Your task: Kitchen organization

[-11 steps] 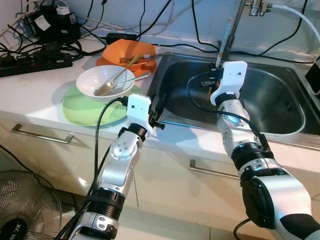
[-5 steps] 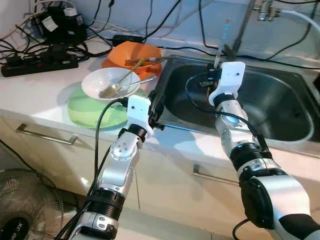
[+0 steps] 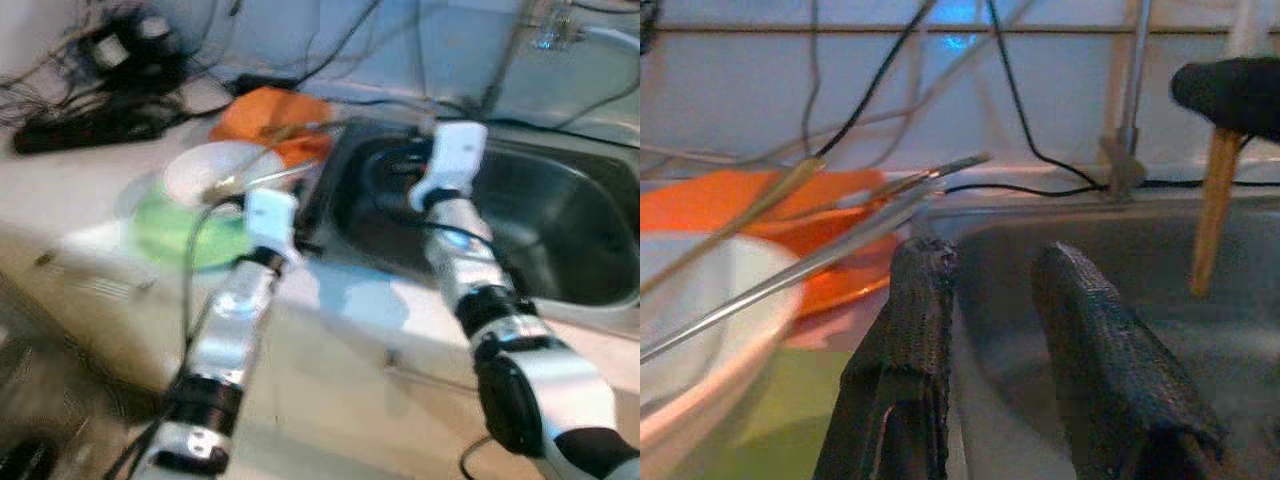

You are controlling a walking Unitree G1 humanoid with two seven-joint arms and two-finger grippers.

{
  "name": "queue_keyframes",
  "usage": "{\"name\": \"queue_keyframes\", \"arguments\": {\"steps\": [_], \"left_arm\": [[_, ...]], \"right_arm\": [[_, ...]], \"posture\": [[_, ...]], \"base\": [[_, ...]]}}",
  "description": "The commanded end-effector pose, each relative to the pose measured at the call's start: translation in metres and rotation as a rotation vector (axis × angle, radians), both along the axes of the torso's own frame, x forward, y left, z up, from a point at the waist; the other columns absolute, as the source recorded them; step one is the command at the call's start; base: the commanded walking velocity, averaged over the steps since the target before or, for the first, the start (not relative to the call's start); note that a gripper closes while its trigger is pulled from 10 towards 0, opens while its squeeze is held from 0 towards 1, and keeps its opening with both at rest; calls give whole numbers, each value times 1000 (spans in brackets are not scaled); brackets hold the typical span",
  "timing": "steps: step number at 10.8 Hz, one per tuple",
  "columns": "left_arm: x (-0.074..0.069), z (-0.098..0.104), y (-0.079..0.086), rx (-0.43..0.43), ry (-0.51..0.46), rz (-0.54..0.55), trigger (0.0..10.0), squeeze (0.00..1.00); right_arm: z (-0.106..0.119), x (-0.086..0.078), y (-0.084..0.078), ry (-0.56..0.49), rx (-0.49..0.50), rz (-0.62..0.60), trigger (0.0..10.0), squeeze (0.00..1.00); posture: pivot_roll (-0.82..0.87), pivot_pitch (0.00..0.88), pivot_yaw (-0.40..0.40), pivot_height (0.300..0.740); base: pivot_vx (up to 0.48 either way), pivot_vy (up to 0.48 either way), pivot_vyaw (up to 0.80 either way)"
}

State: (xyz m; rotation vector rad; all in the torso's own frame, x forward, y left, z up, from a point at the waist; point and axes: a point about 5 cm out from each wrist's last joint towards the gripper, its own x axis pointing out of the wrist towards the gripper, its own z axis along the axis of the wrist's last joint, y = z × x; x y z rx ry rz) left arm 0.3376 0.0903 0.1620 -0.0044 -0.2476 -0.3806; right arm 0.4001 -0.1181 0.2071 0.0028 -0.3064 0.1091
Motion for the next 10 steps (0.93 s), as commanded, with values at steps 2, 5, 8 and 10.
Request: {"name": "queue_keyframes", "arguments": {"steps": [2, 5, 8, 10], "left_arm": [[0, 3, -12, 3, -11, -40, 10000, 0], [-3, 4, -17, -13, -17, -78, 10000, 0], [-4, 3, -18, -15, -13, -90, 10000, 0], [-5, 3, -19, -16, -13, -95, 10000, 0]], "right_arm": [[1, 1, -10, -3, 5, -27, 10000, 0], [-3, 0, -8, 4, 8, -24, 10000, 0], [-3, 0, -8, 7, 10, -27, 10000, 0], [-5, 0, -8, 14, 8, -28, 10000, 0]], "posture": [[196, 19, -28, 740], [194, 22, -27, 740], [194, 27, -26, 740], [195, 27, -25, 740]], "base": [[480, 0, 0], [264, 0, 0], [0, 0, 0], [0, 0, 0]]}}
